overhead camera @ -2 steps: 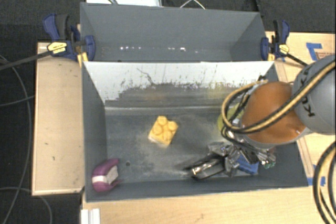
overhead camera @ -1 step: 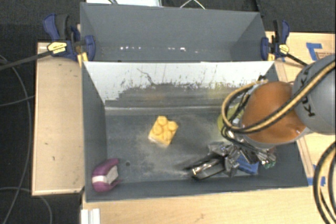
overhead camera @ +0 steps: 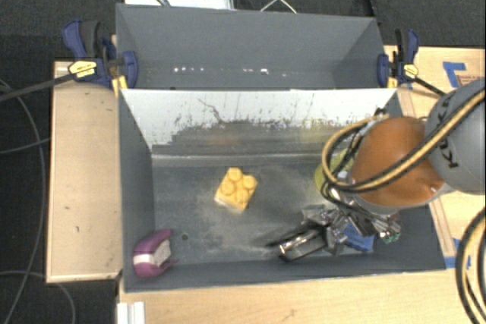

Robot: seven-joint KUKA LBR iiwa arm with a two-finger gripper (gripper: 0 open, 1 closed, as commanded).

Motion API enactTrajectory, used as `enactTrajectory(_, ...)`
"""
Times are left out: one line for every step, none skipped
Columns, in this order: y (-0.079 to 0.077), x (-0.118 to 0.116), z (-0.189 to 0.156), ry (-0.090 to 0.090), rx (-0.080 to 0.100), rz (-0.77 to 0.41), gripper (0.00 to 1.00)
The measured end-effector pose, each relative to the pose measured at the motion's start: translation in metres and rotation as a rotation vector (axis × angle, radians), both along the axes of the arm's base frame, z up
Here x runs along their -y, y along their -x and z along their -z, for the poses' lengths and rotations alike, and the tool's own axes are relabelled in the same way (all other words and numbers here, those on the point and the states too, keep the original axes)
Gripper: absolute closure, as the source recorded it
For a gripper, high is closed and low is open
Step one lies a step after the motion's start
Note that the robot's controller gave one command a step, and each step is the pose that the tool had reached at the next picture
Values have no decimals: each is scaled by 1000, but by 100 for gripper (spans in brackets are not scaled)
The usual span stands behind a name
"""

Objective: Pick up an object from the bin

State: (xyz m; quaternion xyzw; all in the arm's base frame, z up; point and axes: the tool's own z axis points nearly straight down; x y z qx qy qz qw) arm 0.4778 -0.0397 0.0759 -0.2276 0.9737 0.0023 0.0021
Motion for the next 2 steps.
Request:
enactTrajectory(1, 0, -12, 0, -5, 0, 100)
enactTrajectory(1, 0, -25, 0, -1, 0, 100)
